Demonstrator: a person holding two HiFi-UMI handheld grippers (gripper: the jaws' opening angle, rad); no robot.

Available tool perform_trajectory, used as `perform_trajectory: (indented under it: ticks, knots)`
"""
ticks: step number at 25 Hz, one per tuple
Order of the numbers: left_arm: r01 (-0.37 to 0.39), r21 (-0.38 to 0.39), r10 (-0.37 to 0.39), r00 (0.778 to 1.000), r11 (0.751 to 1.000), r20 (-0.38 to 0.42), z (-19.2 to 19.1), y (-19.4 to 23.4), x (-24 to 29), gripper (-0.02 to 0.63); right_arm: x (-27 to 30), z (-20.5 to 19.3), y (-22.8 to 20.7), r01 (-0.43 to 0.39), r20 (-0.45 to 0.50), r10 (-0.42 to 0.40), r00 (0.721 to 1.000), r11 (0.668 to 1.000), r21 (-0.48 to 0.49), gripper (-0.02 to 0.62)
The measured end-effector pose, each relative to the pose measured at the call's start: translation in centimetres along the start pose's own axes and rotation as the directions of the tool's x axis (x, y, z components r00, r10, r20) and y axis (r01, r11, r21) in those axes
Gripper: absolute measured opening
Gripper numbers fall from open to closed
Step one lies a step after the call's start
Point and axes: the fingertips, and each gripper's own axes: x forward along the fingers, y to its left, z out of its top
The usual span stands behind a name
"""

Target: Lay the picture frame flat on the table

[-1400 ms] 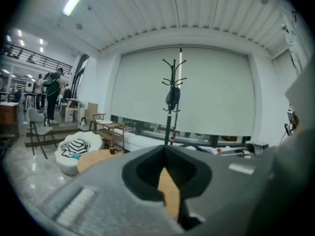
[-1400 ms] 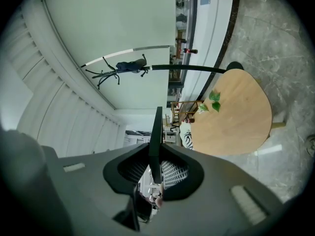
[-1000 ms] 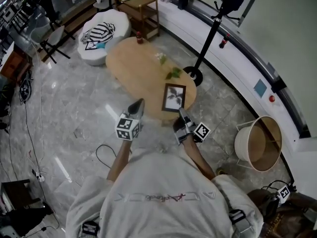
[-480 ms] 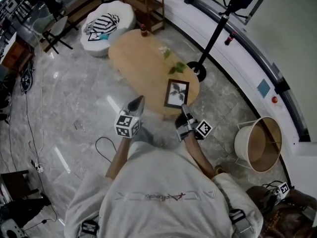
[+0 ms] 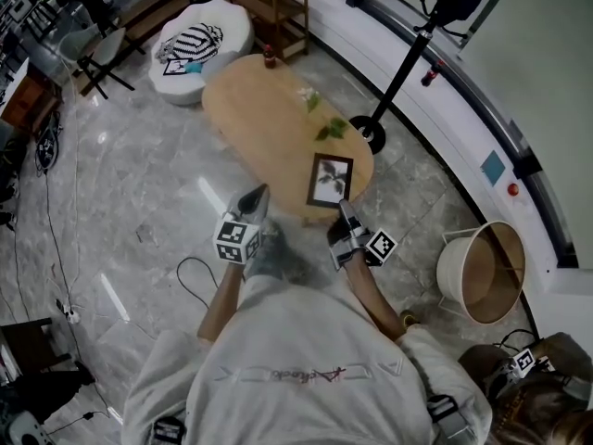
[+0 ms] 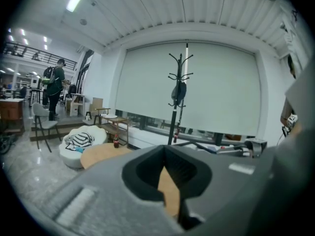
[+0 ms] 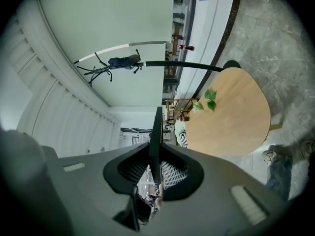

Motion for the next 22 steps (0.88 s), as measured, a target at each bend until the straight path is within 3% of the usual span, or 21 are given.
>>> perform_trajectory:
  ticks: [22]
  knots:
    - [0.02,-0.011,-0.02,1.0,1.0,0.007,2.2,5.7,5.8,0.0,6.8,0.9,-0.6,0.02,-0.006,-0.02,1.0,1.0,-0.016,0.075]
